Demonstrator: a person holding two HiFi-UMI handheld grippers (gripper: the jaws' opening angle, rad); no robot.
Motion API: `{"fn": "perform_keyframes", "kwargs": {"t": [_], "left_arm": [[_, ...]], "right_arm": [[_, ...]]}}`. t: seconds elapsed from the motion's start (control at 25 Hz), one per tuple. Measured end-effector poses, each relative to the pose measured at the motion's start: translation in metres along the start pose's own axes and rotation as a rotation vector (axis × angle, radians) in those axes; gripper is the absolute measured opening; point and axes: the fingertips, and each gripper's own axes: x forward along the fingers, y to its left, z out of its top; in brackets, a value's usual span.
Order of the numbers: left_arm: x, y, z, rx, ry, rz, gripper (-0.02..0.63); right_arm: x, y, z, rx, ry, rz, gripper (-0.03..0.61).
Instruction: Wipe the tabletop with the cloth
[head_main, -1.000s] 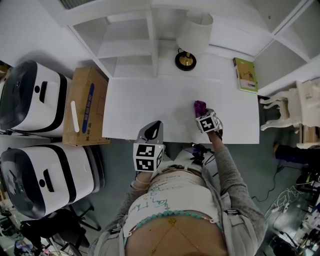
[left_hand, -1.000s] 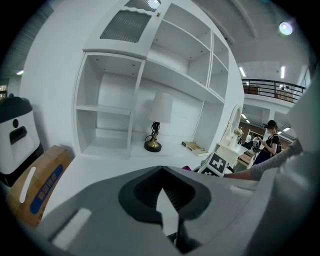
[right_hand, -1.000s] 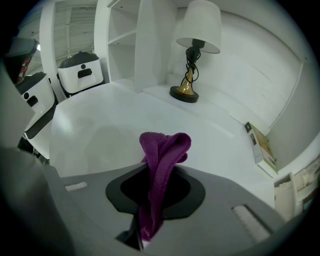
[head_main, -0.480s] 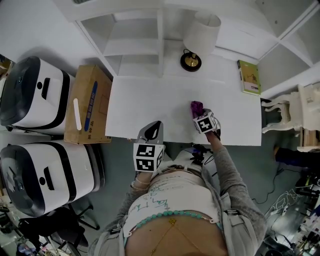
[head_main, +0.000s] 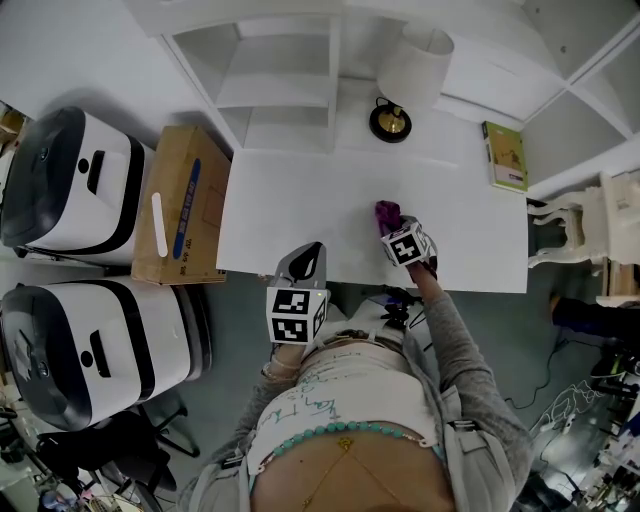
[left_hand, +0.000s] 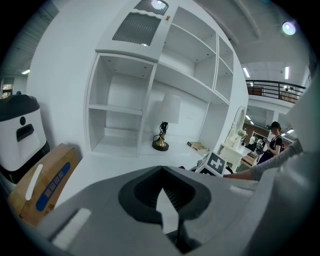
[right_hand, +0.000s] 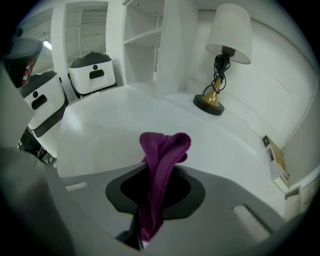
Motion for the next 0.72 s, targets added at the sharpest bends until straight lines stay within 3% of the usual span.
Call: {"fn": "perform_keyframes", "kwargs": {"t": [0.72], "left_arm": [[-0.017, 0.032, -0.007, -0.027, -0.005, 0.03, 0.005]], "right_arm": [[0.01, 0.03, 0.022, -0.034, -0.001, 0.027, 0.077]]}}
